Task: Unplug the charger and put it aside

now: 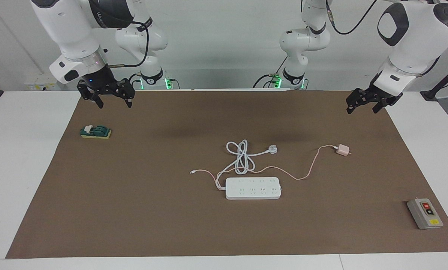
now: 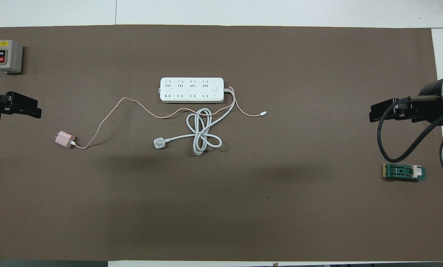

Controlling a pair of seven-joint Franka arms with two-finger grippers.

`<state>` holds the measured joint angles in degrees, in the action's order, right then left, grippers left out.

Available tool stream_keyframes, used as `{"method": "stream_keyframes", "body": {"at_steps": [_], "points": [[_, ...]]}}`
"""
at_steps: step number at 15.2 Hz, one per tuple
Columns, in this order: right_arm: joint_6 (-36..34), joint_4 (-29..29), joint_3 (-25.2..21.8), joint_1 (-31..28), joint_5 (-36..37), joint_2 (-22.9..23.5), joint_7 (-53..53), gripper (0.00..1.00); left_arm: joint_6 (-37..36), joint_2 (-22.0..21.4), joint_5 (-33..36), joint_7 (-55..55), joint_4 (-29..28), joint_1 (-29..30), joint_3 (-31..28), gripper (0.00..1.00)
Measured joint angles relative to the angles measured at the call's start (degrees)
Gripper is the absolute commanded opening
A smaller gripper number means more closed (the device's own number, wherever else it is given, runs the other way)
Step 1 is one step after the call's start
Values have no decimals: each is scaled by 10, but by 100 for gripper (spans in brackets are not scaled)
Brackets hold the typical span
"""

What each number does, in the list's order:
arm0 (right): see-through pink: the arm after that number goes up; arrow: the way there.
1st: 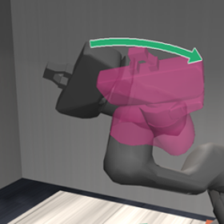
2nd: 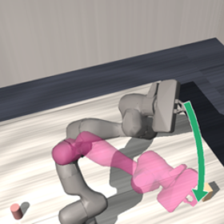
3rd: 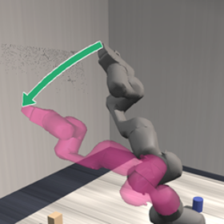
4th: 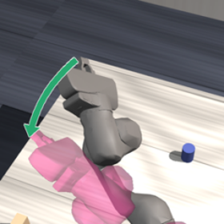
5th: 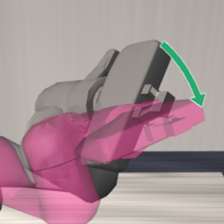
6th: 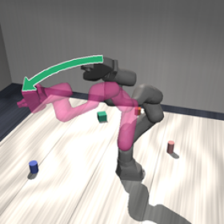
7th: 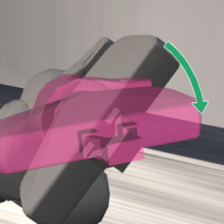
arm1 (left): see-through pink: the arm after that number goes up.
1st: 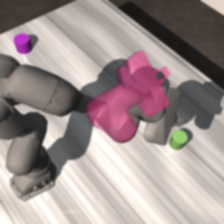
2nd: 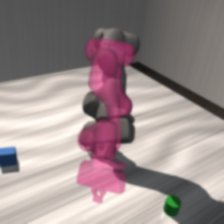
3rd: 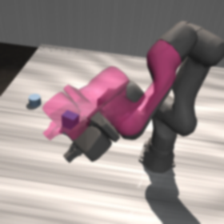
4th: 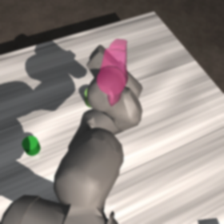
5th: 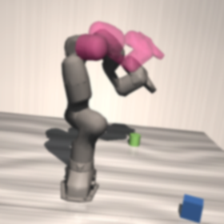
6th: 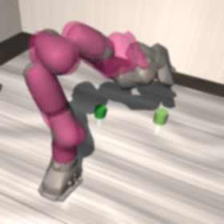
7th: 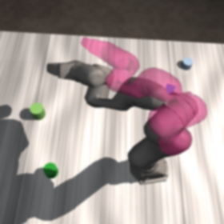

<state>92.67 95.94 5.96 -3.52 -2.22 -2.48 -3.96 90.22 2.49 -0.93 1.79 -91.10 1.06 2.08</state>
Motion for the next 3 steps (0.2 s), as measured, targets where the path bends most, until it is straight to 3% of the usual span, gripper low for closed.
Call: {"method": "stream_keyframes", "body": {"at_steps": [3], "points": [[-4,0,0,0,0,0,0,100,0,0,0,0,0,0,0,100]]}}
